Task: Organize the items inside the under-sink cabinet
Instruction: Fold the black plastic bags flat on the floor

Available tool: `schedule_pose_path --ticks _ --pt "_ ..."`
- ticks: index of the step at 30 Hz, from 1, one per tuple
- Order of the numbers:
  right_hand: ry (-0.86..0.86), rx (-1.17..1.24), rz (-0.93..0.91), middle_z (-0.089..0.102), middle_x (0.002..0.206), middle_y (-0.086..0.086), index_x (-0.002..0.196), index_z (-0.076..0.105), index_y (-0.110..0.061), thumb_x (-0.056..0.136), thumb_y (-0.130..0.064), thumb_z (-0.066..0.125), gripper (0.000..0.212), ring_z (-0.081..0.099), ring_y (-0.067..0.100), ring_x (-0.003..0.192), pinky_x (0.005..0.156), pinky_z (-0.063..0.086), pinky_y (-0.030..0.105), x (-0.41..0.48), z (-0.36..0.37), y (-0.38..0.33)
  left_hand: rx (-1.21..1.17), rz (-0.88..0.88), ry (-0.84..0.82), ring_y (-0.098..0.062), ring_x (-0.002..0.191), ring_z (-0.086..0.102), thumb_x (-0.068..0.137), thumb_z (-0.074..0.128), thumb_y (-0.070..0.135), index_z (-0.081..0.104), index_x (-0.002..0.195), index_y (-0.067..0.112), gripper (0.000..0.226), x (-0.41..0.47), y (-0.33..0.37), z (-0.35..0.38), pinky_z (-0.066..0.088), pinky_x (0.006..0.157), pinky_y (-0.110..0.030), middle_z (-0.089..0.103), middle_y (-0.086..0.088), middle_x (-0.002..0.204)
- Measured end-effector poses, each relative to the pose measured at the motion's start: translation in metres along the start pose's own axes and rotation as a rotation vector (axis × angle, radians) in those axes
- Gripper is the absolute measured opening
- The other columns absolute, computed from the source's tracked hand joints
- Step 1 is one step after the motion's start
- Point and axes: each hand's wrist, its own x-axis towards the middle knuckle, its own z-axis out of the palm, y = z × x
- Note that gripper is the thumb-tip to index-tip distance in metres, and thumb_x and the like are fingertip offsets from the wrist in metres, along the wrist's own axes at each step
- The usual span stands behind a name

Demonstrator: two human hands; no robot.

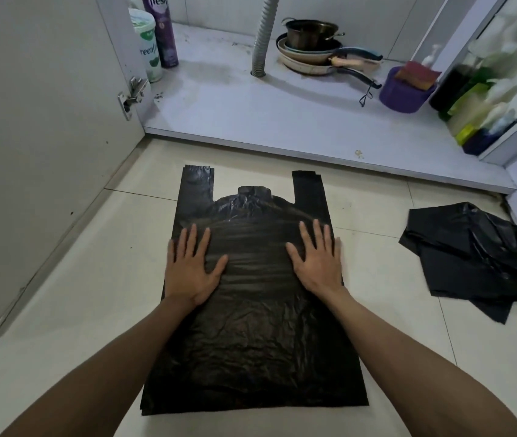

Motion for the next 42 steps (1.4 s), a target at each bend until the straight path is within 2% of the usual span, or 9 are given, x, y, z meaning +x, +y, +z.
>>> schedule_pose_path --ticks 6,12,15,20,23,27,34,37,42 --pt "-0.010 0.003 0.284 -0.007 0.163 0.013 0.157 0.003 -0.012 0.102 -0.053 0.017 0.070 -0.012 0.027 0.150 0.119 -0.008 0.053 0.027 -0.012 0.006 -0.054 -0.271 0.023 -0.027 0.148 -0.010 0.095 0.015 0.064 0.002 0.155 0.011 0.081 0.032 0.005 -0.006 -0.008 0.117 -0.052 -0.003 -0.013 0.161" --pt "-0.032 0.076 -0.208 -0.006 0.164 0.003 0.157 0.000 -0.020 0.101 -0.057 0.020 0.070 -0.012 0.018 0.150 0.121 -0.008 0.039 0.043 -0.014 -0.035 -0.081 0.349 -0.005 -0.019 0.148 -0.012 0.091 0.009 0.068 0.006 0.155 0.023 0.079 0.059 0.038 -0.008 -0.007 0.120 -0.040 -0.004 -0.004 0.162" --pt "-0.086 -0.029 -0.346 -0.002 0.165 0.002 0.157 0.004 -0.027 0.100 -0.061 0.019 0.068 -0.009 0.017 0.151 0.122 -0.007 0.039 0.043 -0.005 -0.031 0.001 0.422 -0.054 -0.017 0.148 -0.010 0.087 0.005 0.073 0.008 0.154 0.033 0.078 0.064 0.034 -0.003 -0.004 0.121 -0.043 0.000 -0.001 0.162" --pt "-0.046 -0.036 -0.201 -0.007 0.164 0.002 0.156 0.002 -0.033 0.095 -0.069 0.014 0.071 -0.013 0.017 0.150 0.122 -0.008 0.041 0.053 -0.006 -0.005 0.020 0.134 -0.065 -0.017 0.148 -0.014 0.072 0.015 0.092 0.002 0.152 0.041 0.096 0.073 0.014 -0.002 -0.012 0.117 -0.050 -0.008 0.002 0.162" --pt "-0.054 -0.009 0.045 -0.015 0.163 0.005 0.157 -0.004 -0.025 0.095 -0.070 0.015 0.079 -0.017 0.019 0.149 0.119 -0.013 0.040 0.056 -0.007 0.004 -0.016 -0.078 -0.102 -0.022 0.146 -0.020 0.066 0.015 0.097 -0.004 0.153 0.032 0.110 0.081 0.022 -0.005 -0.018 0.112 -0.054 -0.015 -0.004 0.161" --pt "-0.164 0.098 0.065 -0.010 0.164 0.005 0.157 0.002 -0.021 0.096 -0.068 0.019 0.079 -0.013 0.021 0.150 0.120 -0.009 0.041 0.062 -0.023 0.009 -0.083 -0.222 -0.205 -0.033 0.145 -0.022 0.066 0.020 0.095 -0.009 0.154 0.020 0.119 0.089 0.046 -0.016 -0.018 0.106 -0.067 -0.019 -0.012 0.159" --pt "0.078 0.113 0.137 0.022 0.159 0.012 0.153 0.025 -0.010 0.103 -0.036 0.039 0.058 0.013 0.029 0.149 0.121 0.014 0.042 0.028 -0.081 0.107 0.010 0.198 -0.212 -0.027 0.147 -0.016 0.079 0.027 0.085 -0.004 0.154 0.019 0.105 0.084 0.156 -0.026 -0.017 0.108 -0.064 -0.010 -0.009 0.161" --pt "0.131 0.126 0.287 0.032 0.150 0.015 0.149 0.031 -0.008 0.096 -0.022 0.049 0.057 0.031 0.032 0.137 0.108 0.036 0.044 0.002 -0.108 0.160 0.003 0.346 -0.266 -0.027 0.148 -0.011 0.084 0.035 0.076 0.002 0.155 0.018 0.097 0.071 0.218 -0.020 -0.010 0.113 -0.063 -0.005 -0.008 0.162" --pt "-0.154 0.121 0.494 0.022 0.156 0.013 0.154 0.021 -0.010 0.086 -0.017 0.058 0.078 0.024 0.032 0.143 0.112 0.031 0.040 -0.051 -0.134 0.239 0.032 0.630 -0.332 -0.026 0.149 -0.002 0.090 0.045 0.062 0.016 0.153 0.016 0.083 0.032 0.322 -0.008 -0.003 0.118 -0.056 0.006 -0.007 0.161"
